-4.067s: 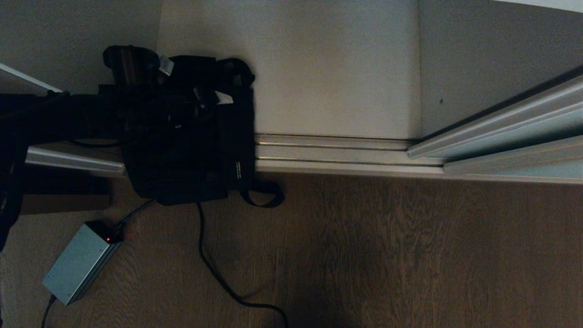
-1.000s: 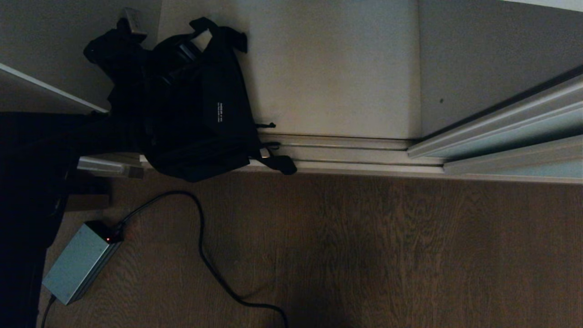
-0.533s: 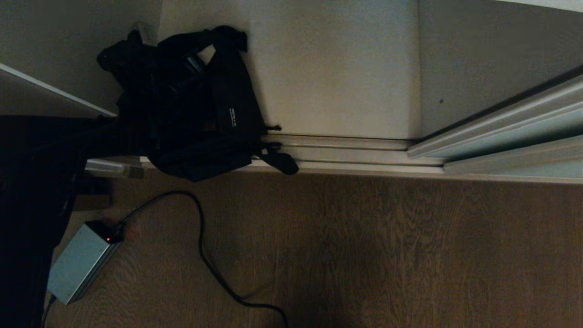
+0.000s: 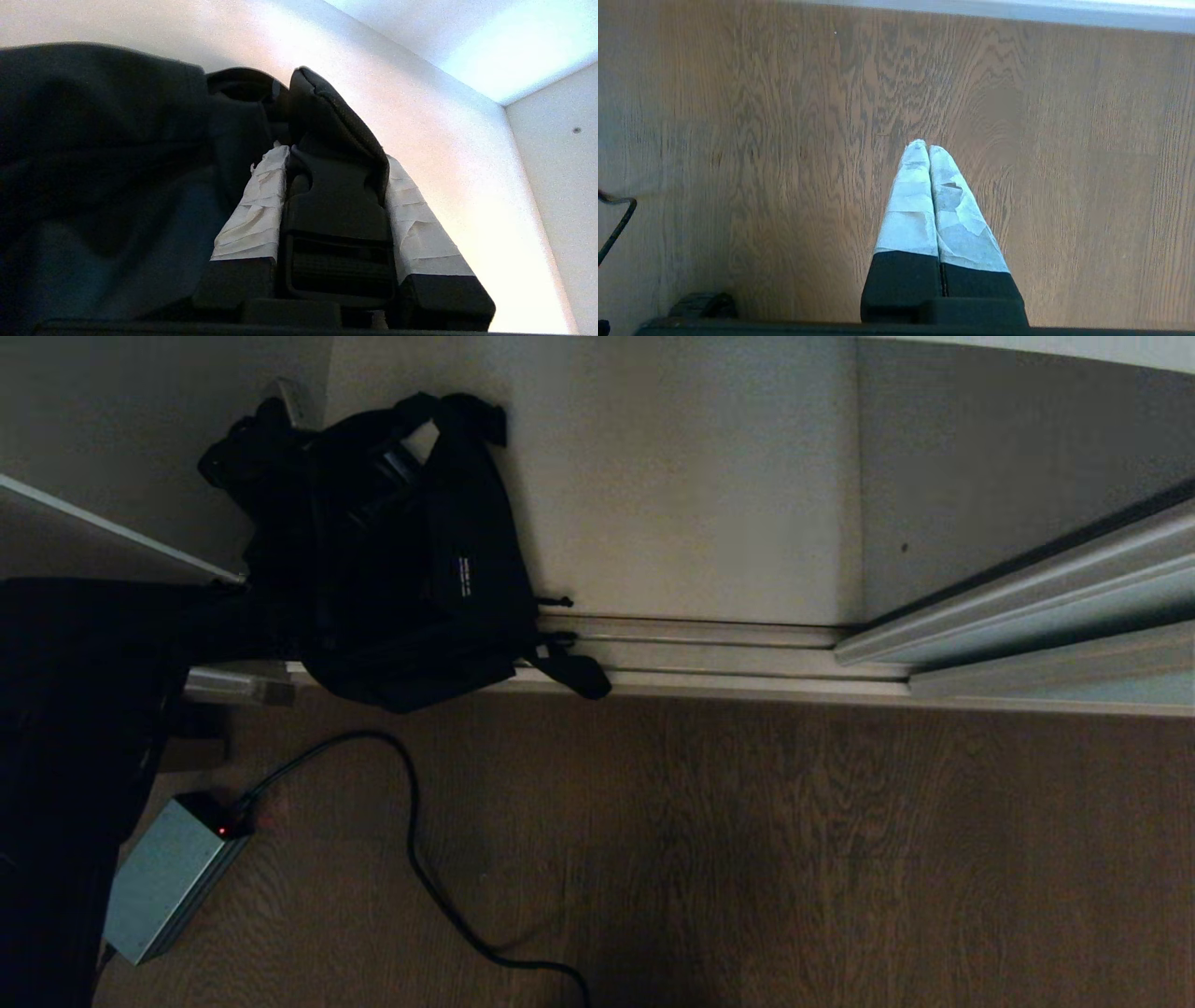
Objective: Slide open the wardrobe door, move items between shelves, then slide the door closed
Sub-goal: Place the pillow on the lower shelf
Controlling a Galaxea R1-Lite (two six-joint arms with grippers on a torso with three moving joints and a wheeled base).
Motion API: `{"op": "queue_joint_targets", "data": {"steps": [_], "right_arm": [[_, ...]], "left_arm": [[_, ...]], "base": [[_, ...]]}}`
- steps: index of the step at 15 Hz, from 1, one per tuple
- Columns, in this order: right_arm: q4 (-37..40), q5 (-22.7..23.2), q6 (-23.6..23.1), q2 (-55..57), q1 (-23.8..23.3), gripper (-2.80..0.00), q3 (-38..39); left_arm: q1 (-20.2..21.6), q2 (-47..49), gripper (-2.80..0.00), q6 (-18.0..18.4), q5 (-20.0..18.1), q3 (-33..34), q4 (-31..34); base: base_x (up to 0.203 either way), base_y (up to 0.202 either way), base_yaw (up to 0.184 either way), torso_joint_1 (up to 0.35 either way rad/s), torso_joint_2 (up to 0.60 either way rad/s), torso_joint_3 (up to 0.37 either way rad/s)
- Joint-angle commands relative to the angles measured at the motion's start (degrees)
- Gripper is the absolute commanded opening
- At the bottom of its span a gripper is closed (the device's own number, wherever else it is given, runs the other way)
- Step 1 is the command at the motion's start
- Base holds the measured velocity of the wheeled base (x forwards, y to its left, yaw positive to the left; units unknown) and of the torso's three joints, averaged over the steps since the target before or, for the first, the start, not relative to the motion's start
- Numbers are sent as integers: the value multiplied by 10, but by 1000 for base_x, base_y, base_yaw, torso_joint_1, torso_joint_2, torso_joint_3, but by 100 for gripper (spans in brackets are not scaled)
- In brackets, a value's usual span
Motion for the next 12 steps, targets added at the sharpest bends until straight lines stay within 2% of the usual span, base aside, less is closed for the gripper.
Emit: {"op": "queue_joint_targets", "data": {"steps": [1,7,10,12], "right_arm": [[0,-1,0,-2,0,-280,0],[0,-1,0,-2,0,-280,0],[0,-1,0,-2,0,-280,0],[0,0,0,-2,0,-280,0]], "left_arm": [[0,4,-280,-1,0,-1,-5],[-8,4,-280,8,0,0,0],[-7,5,-280,24,0,-1,-22],[-8,8,-280,44,-3,-1,-67]], "base": [[166,0,-3,-2,8,-1],[189,-20,1,2,3,2],[0,0,0,0,0,0],[0,0,0,0,0,0]]}}
